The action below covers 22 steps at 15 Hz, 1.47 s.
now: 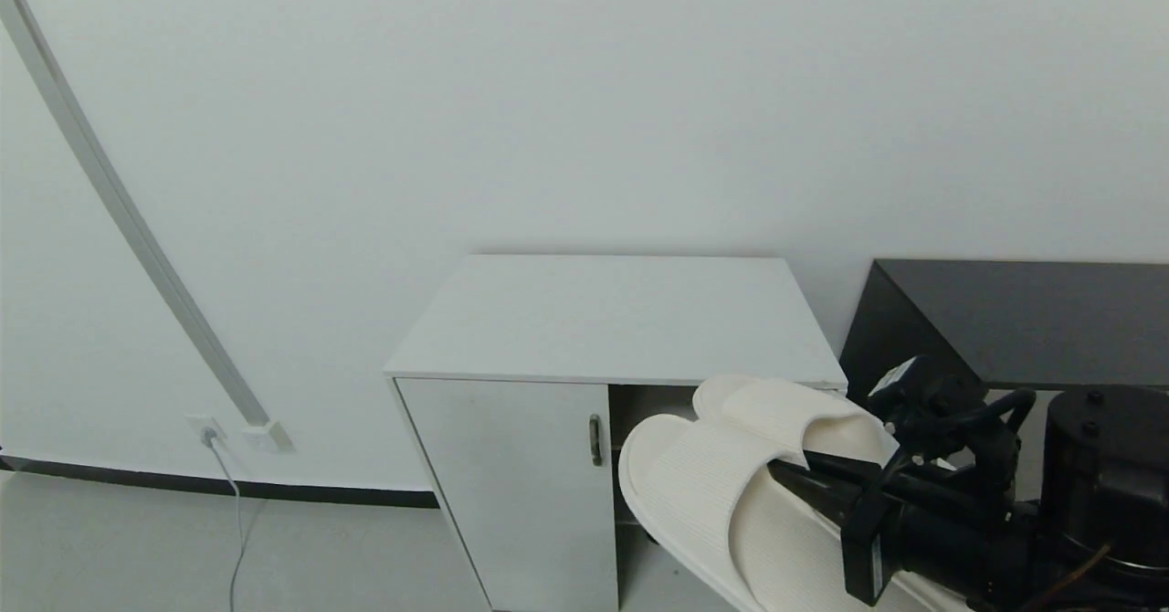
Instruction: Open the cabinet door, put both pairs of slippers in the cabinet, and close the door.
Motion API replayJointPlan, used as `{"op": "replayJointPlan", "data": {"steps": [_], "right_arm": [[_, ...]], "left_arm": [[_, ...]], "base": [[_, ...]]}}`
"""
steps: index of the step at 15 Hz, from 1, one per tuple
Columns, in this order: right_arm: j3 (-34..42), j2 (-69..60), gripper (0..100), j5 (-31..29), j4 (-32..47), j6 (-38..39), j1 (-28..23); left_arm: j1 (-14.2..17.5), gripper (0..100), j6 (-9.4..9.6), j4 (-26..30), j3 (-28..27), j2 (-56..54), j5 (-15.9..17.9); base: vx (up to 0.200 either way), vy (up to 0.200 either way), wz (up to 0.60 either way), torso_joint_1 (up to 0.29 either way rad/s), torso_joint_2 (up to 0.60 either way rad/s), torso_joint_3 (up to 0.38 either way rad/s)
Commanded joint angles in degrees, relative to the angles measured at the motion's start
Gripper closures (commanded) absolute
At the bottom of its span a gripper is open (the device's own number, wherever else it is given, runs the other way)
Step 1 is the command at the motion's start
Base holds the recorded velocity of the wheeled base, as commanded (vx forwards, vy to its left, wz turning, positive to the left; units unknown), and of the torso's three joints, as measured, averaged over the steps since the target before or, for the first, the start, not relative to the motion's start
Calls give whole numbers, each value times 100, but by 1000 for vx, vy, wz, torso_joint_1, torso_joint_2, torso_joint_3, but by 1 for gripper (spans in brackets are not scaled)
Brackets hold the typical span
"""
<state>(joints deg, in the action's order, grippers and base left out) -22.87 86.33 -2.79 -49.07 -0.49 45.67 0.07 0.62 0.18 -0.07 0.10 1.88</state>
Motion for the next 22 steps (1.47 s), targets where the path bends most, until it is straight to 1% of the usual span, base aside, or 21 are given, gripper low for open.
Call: {"op": "replayJointPlan", "data": {"steps": [1, 17, 22], "right_arm": [[2, -3, 100, 15, -15, 5, 21], [63, 41, 100, 42, -15, -127, 56], [134, 24, 100, 42, -15, -118, 56]], "left_arm": [[1, 100, -1, -1, -1, -1, -3], [1, 100, -1, -1, -1, -1, -3], [1, 100, 8, -1, -1, -1, 6]], "base": [[0, 0, -600, 17, 7, 2], [0, 0, 0, -3, 5, 4], [0, 0, 0, -155, 351, 190]]}}
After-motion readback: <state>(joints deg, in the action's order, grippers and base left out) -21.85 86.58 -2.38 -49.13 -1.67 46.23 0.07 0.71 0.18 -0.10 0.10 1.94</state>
